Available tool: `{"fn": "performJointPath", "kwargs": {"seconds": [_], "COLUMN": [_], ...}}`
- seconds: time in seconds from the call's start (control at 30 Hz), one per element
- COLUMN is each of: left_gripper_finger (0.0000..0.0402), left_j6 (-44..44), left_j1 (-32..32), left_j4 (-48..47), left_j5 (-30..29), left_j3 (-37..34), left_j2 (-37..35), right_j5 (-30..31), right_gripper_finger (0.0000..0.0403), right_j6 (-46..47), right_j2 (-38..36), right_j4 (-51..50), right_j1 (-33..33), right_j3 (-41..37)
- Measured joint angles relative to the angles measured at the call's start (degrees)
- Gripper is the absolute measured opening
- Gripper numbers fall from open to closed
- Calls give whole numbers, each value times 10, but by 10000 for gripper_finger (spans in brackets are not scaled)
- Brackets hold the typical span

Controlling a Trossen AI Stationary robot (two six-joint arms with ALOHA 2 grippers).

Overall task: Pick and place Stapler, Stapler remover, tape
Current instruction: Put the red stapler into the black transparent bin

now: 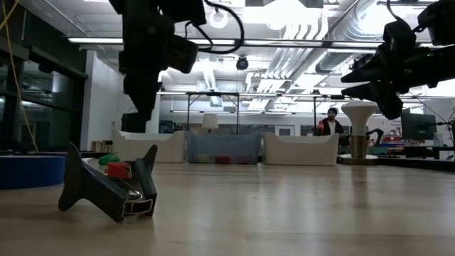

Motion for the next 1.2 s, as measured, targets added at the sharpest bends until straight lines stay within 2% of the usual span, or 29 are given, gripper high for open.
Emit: {"fn": "performJointPath", "kwargs": {"seconds": [0.4, 0.63, 1.2], "left_gripper_finger": [191, 191, 191], "left_j6": [-61, -74, -75], "left_j1": [-69, -107, -123], "left_j4": [13, 19, 57], "left_j5": [-11, -55, -97], "left_j3": [1, 0, 0], "left_j2": [45, 84, 130], "right_j5": [0, 0, 0], "right_gripper_finger": [138, 138, 138], "right_j6": [0, 0, 0], "right_j2": [0, 3, 4], "right_j4": [-2, -2, -2], "right_j1": [0, 0, 0], "right_j3": [0, 0, 0]}}
